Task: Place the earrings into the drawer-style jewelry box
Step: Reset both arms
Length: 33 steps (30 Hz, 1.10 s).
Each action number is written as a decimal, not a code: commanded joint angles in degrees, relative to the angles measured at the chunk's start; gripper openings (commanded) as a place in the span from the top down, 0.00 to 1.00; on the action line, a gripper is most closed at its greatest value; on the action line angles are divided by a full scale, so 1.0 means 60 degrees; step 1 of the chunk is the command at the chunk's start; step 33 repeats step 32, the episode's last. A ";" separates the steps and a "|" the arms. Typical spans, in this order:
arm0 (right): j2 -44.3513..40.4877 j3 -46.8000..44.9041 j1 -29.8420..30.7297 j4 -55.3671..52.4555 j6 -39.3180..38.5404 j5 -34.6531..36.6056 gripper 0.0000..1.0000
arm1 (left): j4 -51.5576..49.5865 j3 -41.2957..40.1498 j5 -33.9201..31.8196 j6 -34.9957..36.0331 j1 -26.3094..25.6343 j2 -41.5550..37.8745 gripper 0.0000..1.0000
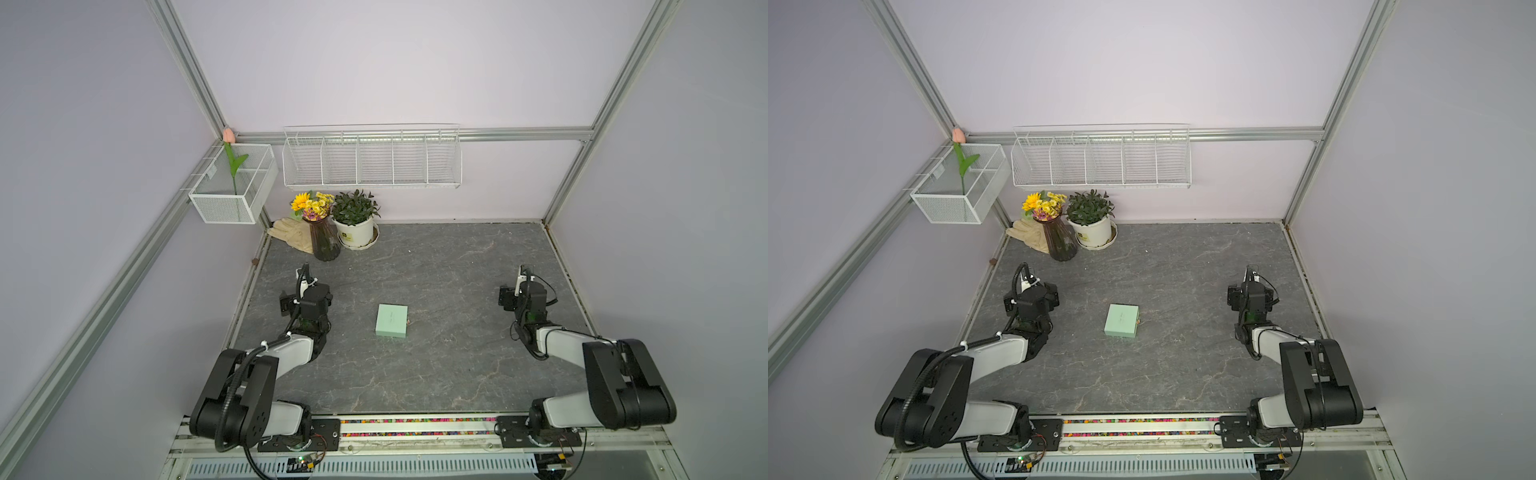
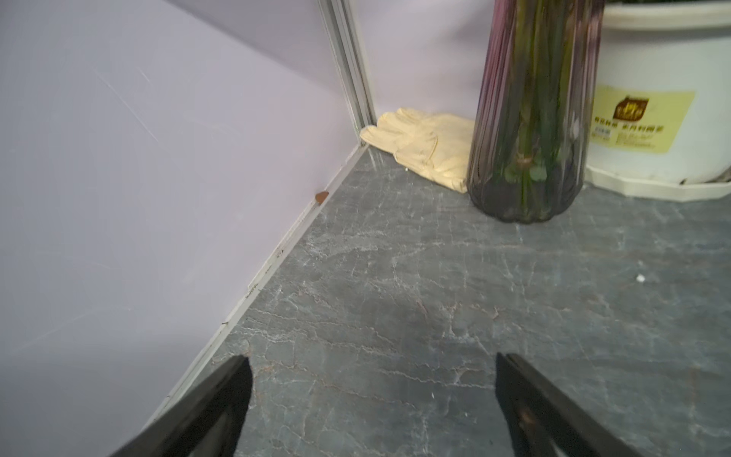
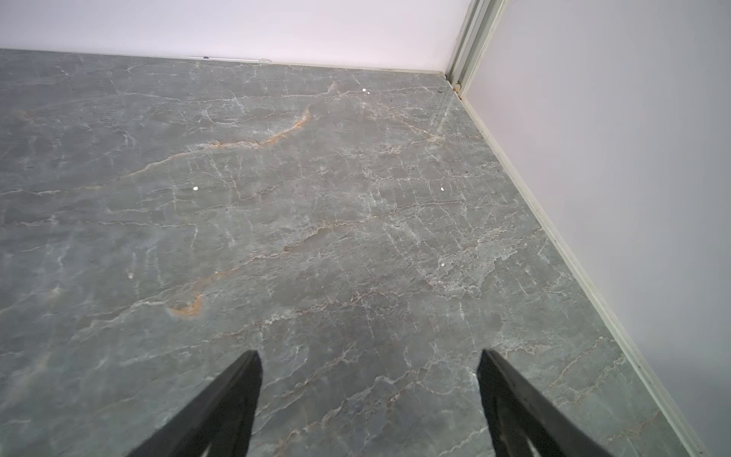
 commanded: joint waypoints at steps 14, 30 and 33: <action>0.1277 -0.0955 -0.0336 0.4065 -0.0596 -0.1399 0.12 | 0.1883 -0.0024 0.3318 -0.1008 0.1820 0.0938 0.01; 0.1116 -0.0755 -0.0851 0.3409 -0.0609 -0.3319 0.12 | 0.1704 0.0013 0.3439 -0.0918 0.1794 0.0885 0.01; 0.1076 -0.0951 -0.0852 0.3700 -0.0626 -0.3339 0.11 | 0.1702 0.0024 0.3439 -0.0930 0.1793 0.0886 0.01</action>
